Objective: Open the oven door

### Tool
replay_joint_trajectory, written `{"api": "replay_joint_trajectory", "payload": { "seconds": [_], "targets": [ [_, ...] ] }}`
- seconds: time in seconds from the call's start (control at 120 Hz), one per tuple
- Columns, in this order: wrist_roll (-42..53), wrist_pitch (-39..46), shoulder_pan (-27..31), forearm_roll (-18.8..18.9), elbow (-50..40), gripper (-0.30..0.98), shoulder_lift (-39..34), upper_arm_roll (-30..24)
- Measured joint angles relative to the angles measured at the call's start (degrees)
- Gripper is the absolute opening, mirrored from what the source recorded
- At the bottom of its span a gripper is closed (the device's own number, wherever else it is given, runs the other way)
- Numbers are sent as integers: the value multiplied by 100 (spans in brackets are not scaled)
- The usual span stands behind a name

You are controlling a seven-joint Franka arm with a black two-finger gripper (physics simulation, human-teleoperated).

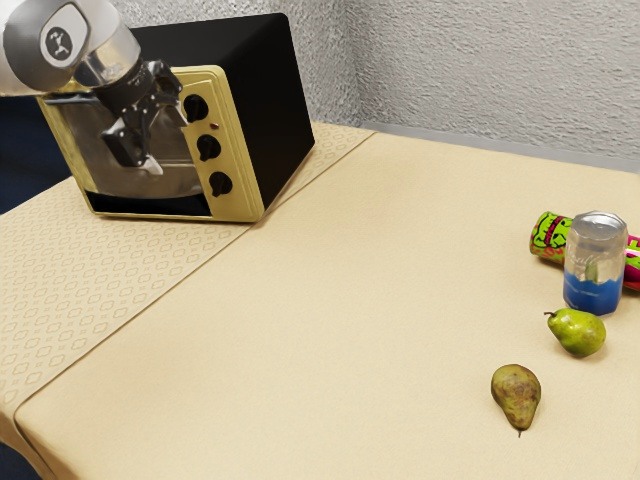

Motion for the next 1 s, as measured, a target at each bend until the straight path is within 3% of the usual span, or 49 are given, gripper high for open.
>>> {"api": "replay_joint_trajectory", "payload": {
  "seconds": [0.2, 0.533, 0.825, 1.0],
  "targets": [
    [1149, 955, 893, -374, 243, 69, 427, 29],
    [2478, 1833, 1133, -614, 1258, 69, 1405, 13],
    [3232, 2281, 1270, -710, 984, 69, 1170, 276],
    [3627, 2365, 1867, -784, 1012, 69, 1283, 324]
  ]
}}
